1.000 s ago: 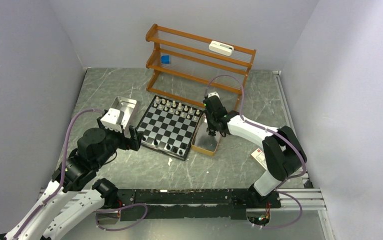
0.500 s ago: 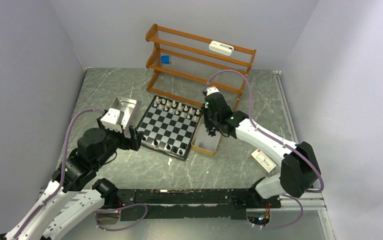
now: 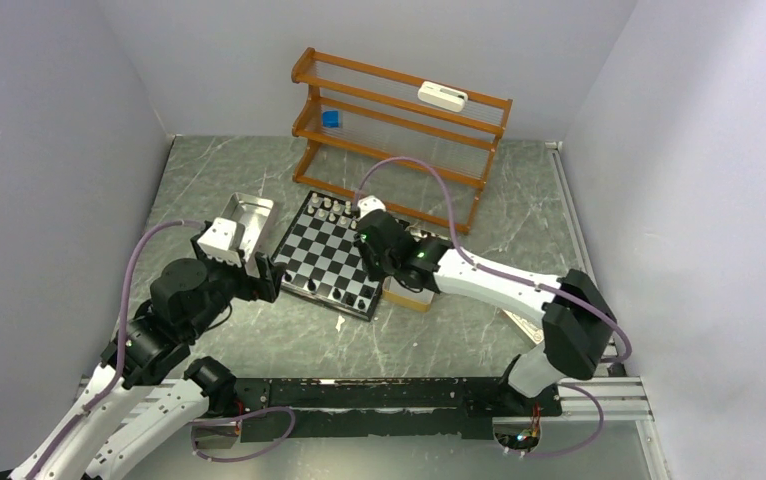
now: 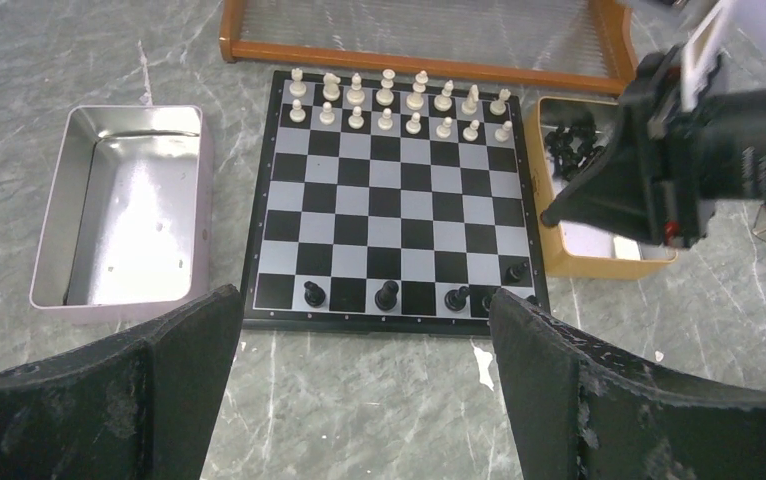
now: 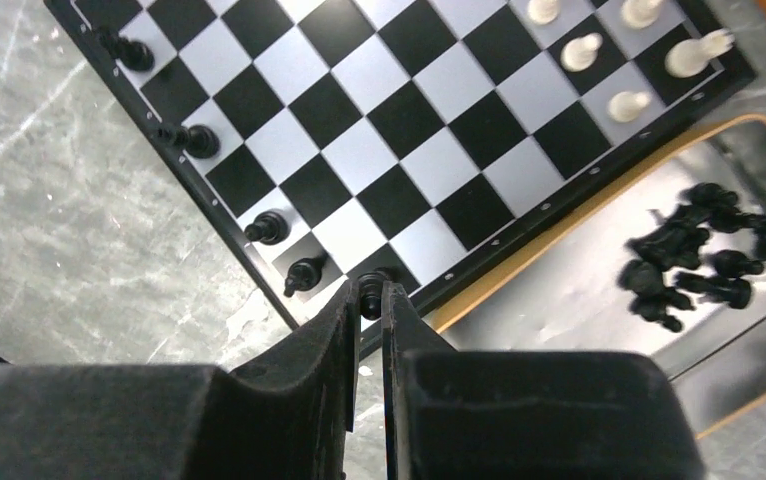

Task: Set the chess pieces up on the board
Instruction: Pick up the chess piece from the storage box, then place the chess piece on the chessboard.

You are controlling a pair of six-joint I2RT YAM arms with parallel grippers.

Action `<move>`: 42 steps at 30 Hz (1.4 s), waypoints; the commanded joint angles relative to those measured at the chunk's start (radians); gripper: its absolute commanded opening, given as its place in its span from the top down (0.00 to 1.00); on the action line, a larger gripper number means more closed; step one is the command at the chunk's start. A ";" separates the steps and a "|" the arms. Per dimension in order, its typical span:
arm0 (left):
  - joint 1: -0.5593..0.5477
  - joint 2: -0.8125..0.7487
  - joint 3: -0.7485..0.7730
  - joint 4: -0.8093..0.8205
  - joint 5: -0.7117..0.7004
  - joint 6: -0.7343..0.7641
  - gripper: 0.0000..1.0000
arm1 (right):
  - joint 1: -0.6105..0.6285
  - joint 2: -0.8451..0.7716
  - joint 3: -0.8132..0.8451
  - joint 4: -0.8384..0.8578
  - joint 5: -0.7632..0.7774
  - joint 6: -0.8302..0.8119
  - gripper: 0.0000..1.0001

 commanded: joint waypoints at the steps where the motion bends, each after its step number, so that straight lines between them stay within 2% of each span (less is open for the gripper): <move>1: -0.005 -0.018 0.001 0.026 0.003 0.017 0.03 | 0.046 0.047 0.029 0.003 0.033 0.037 0.86; 13: -0.005 -0.031 0.003 0.023 -0.005 0.018 0.03 | 0.113 0.162 0.075 0.005 0.086 0.035 0.85; 42: -0.005 -0.035 0.002 0.023 -0.005 0.019 0.03 | 0.114 0.310 0.115 0.045 0.117 0.018 0.85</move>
